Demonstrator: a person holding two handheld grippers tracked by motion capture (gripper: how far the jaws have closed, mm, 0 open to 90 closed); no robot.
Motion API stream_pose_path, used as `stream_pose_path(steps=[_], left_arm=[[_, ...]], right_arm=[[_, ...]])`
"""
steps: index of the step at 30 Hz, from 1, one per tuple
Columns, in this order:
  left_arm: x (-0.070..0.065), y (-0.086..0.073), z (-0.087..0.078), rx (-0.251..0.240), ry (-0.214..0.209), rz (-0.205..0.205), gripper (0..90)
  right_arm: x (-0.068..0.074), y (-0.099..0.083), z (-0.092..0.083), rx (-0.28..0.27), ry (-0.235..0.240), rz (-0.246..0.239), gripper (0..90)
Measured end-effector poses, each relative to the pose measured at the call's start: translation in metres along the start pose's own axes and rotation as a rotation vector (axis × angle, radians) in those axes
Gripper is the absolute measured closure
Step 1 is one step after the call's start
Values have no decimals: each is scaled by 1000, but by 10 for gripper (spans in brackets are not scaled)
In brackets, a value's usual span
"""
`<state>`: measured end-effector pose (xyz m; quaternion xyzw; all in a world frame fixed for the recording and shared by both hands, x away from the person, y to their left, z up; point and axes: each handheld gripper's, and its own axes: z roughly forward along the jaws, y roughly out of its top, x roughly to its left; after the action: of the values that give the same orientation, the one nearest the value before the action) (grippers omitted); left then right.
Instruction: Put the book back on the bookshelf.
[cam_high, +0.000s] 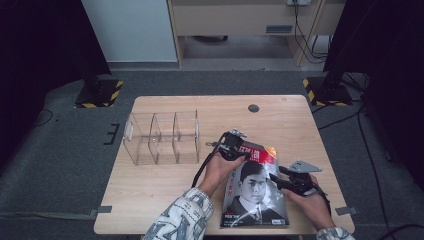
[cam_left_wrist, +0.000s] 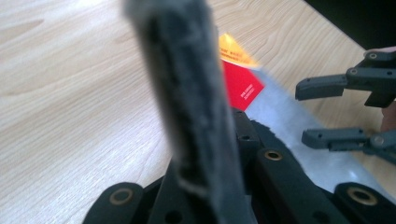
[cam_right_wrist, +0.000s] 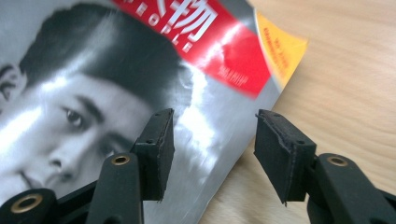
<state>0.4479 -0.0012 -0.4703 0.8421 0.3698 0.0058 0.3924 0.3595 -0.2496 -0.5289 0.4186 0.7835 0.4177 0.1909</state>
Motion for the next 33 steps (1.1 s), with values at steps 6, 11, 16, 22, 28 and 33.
stream_pose_path(steps=[6, 11, 16, 22, 28, 33], left_arm=[[-6, 6, -6, -18, 5, 18, 857], [-9, 7, -11, -38, 13, 16, 861], [-14, 11, -23, -71, 25, 34, 863], [-21, 15, -37, -119, 43, 48, 863], [-26, 20, -45, -153, 43, 54, 864], [-27, 26, -52, -166, 43, 64, 864]], right_arm=[[-13, -2, -13, -44, -37, 74, 471], [-20, -3, -19, -45, -105, 102, 438], [-28, -7, -24, -16, -196, 124, 398], [-29, -11, -27, 13, -233, 122, 373], [-29, -13, -26, 28, -226, 109, 366], [-30, -13, -25, 28, -227, 107, 364]])
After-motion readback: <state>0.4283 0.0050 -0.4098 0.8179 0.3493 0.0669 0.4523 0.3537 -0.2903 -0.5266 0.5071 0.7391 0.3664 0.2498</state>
